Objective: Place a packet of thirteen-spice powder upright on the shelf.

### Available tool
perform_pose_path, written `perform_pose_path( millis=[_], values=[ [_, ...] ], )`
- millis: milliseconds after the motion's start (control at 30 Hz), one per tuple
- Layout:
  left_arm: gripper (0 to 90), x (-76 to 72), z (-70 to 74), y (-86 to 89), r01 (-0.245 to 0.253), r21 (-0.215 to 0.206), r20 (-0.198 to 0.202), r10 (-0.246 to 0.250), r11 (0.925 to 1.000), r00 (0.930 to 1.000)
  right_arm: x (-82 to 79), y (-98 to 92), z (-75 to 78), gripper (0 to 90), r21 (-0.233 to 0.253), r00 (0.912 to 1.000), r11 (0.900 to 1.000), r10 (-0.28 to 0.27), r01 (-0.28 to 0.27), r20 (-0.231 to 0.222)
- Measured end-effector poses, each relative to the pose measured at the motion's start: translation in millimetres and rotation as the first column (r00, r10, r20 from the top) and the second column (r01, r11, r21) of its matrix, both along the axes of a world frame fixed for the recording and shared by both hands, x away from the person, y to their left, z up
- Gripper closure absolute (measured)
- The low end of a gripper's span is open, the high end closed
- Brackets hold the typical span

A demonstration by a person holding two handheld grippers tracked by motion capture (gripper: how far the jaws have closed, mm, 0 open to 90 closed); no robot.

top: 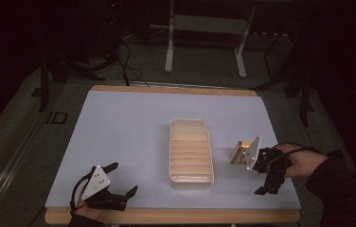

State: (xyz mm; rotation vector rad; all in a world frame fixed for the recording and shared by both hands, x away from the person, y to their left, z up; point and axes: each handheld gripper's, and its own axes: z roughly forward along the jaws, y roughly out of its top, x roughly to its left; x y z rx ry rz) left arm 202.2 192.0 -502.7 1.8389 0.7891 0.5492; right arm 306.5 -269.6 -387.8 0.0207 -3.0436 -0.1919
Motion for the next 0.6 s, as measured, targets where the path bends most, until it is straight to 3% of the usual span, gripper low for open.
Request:
perform_pose_path(
  millis=[167, 233, 300, 600],
  values=[
    [0.0, 0.3, -0.1, 0.1, 0.002, -0.001, -0.001, -0.002, 1.0000, 1.0000, 8.6, 1.4, 12.3, 16.2, 0.015, 0.9997, 1.000, 0.011, -0.011, 0.021],
    [0.0, 0.3, -0.4, 0.1, 0.003, 0.004, -0.001, -0.003, 1.0000, 1.0000, 10.3, 2.6, 20.1, 16.1, 0.057, 0.9986, 0.998, 0.031, -0.033, 0.042],
    [0.0, 0.5, -0.5, 0.2, 0.002, 0.006, -0.001, -0.002, 1.0000, 1.0000, 11.3, 3.4, 22.8, 16.1, 0.068, 0.9985, 0.997, 0.027, -0.030, 0.048],
    [0.0, 0.6, -0.8, 0.1, 0.005, 0.004, -0.002, -0.005, 1.0000, 1.0000, 24.9, 9.6, 36.0, 17.5, 0.044, 0.9922, 0.999, 0.027, -0.032, 0.122]
  ],
)
